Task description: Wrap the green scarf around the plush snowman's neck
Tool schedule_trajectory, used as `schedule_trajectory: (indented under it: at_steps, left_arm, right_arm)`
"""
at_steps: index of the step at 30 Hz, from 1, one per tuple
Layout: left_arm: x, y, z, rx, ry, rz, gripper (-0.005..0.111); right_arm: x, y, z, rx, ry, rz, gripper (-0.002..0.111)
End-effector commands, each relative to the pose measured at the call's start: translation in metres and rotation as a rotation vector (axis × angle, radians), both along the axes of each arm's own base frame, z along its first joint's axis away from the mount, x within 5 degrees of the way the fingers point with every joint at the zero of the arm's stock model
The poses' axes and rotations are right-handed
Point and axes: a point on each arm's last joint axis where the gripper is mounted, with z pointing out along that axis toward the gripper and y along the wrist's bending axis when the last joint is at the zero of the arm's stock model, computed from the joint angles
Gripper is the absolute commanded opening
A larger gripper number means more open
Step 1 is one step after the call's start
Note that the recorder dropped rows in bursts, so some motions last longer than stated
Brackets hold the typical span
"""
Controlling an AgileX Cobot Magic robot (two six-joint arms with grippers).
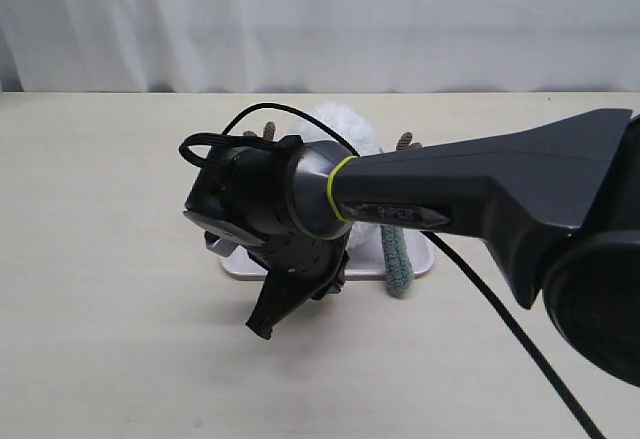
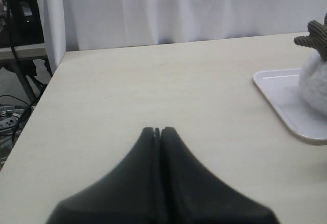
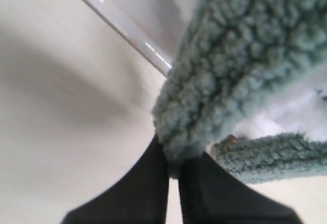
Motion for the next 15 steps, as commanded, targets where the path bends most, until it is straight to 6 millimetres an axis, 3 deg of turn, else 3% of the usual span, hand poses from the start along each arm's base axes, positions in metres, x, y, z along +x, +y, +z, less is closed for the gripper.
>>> schedule_trajectory:
  at_steps: [1,15]
  left_arm:
    - [0.0002,0.0001,0.0002,0.000,-0.012,0.003,0.000]
    - [0.0002,0.0001,0.0002,0.000,-0.012,0.003,0.000]
  right_arm:
    - [0.0033,-0.0031,0.0068,-0.039,-0.037,0.031,0.004]
    - [-0.0050,0.0004,0.0026,0.003,0.069,0.043,0.005]
